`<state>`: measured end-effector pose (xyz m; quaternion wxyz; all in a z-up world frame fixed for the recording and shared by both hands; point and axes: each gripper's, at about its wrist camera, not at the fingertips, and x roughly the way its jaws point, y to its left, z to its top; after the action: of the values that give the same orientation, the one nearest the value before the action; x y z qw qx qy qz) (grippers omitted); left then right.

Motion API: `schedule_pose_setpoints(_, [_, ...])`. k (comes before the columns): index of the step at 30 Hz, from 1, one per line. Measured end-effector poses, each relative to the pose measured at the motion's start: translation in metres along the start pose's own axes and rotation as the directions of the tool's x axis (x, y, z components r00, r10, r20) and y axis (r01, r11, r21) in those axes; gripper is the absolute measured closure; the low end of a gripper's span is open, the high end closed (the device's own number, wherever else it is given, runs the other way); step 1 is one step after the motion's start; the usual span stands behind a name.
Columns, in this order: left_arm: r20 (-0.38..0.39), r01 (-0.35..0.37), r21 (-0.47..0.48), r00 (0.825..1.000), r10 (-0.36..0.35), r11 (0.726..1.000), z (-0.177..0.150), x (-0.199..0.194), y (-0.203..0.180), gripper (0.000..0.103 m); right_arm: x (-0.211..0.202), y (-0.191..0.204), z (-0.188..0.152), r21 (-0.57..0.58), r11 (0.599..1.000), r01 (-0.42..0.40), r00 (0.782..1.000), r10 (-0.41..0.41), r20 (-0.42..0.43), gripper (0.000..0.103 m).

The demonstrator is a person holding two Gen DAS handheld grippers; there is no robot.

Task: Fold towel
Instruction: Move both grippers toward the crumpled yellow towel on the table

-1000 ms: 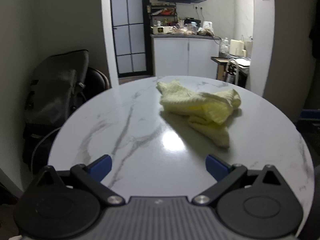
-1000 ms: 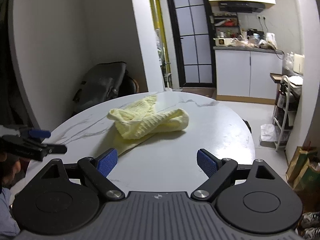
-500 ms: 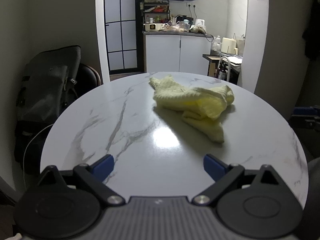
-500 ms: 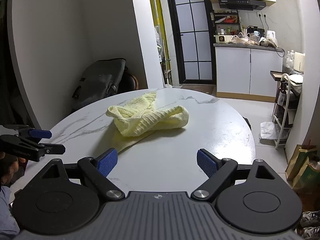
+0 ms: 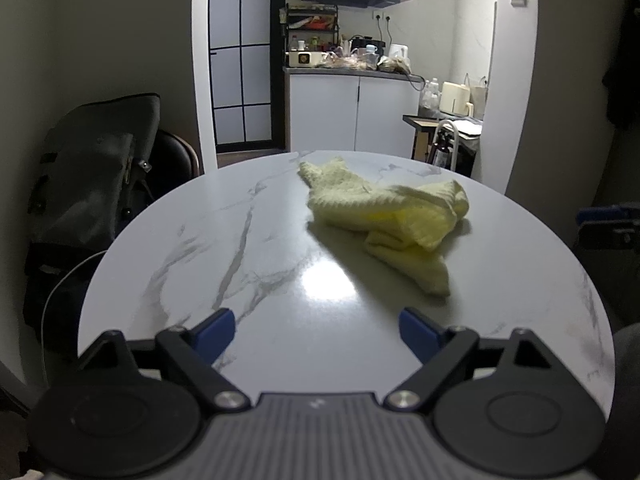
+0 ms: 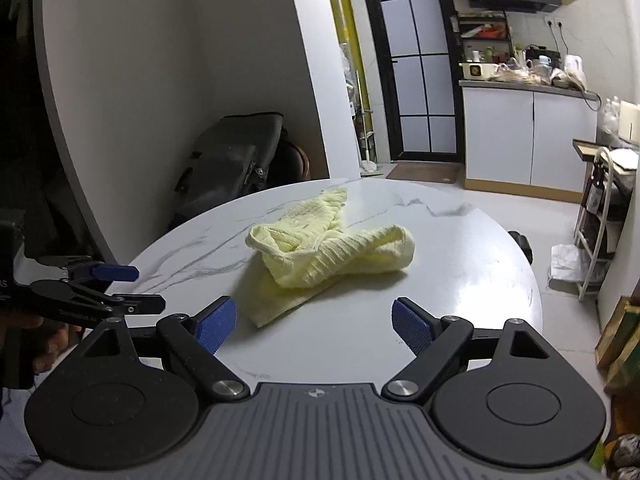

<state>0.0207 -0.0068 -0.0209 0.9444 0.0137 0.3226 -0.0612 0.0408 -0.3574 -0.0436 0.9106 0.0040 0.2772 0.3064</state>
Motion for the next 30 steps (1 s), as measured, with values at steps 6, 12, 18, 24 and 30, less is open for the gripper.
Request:
schedule_pose_setpoints(6, [-0.014, -0.012, -0.001, 1.0, 0.012, 1.0, 0.004, 0.0, 0.001, 0.012, 0.003, 0.006, 0.01, -0.028, 1.0, 0.004, 1.0, -0.004, -0.003, 0.015])
schedule_pose_setpoints(12, [0.0, -0.033, 0.017, 0.999, 0.033, 0.999, 0.012, -0.011, 0.004, 0.012, 0.007, 0.01, 0.018, -0.043, 0.999, -0.015, 1.0, 0.016, 0.025, 0.015])
schedule_pose_setpoints(18, [0.006, -0.047, 0.0, 0.999, 0.047, 0.999, 0.015, -0.014, 0.011, 0.012, 0.006, 0.012, 0.027, -0.059, 0.998, -0.015, 0.999, 0.017, 0.033, 0.015])
schedule_pose_setpoints(24, [0.007, -0.055, -0.007, 0.998, 0.055, 0.998, 0.016, -0.013, 0.013, 0.012, 0.006, 0.014, 0.039, -0.073, 0.997, 0.001, 0.999, 0.002, 0.039, 0.018])
schedule_pose_setpoints(30, [0.006, -0.051, -0.009, 0.999, 0.051, 0.999, 0.019, -0.011, 0.015, 0.012, 0.014, 0.012, 0.052, -0.09, 0.996, 0.024, 1.0, -0.023, 0.012, 0.019])
